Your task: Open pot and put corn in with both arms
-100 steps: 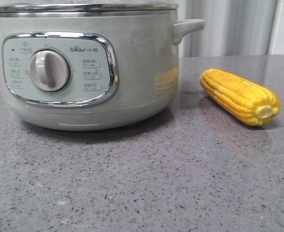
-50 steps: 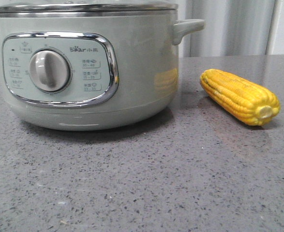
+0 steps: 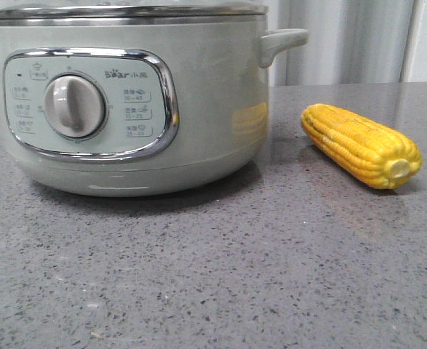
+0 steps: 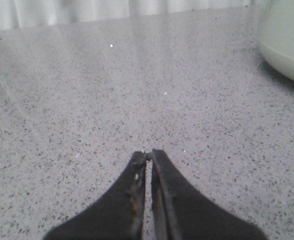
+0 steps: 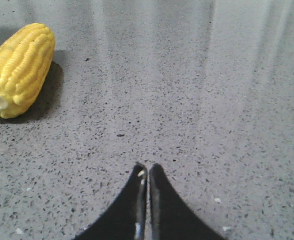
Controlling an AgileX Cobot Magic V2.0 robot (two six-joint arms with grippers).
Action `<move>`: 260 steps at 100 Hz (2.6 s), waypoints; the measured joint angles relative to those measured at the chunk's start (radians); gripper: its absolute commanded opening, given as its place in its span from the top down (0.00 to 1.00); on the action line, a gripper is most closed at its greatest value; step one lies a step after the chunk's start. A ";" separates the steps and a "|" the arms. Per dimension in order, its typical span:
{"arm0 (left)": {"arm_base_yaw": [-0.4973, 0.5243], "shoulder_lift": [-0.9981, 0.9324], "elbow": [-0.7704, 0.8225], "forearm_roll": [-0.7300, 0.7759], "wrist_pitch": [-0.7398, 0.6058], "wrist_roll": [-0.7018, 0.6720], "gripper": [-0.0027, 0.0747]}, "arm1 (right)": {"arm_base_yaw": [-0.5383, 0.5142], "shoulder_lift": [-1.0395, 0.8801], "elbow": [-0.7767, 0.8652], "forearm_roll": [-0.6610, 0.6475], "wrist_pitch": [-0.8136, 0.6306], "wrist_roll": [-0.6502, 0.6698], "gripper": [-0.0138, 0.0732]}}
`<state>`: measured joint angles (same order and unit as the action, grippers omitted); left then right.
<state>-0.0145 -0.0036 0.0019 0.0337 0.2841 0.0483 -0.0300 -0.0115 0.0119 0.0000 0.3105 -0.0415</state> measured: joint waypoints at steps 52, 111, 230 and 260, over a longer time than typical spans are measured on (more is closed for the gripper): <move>0.000 0.000 0.000 0.014 -0.023 0.000 0.99 | 0.000 0.000 0.000 0.000 -0.020 0.000 0.93; 0.000 0.000 0.000 0.014 -0.343 0.002 0.99 | 0.000 0.000 0.000 0.000 -0.295 0.000 0.93; -0.031 0.576 -0.406 0.017 -0.474 0.004 0.43 | 0.000 0.475 -0.428 0.000 0.041 0.000 0.93; -0.234 0.755 -0.488 0.017 -0.567 0.004 0.43 | 0.000 0.475 -0.411 0.000 0.041 0.000 0.93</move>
<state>-0.2483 0.7513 -0.4858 0.0505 -0.2831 0.0521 -0.0300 0.4639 -0.3993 0.0000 0.3511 -0.0415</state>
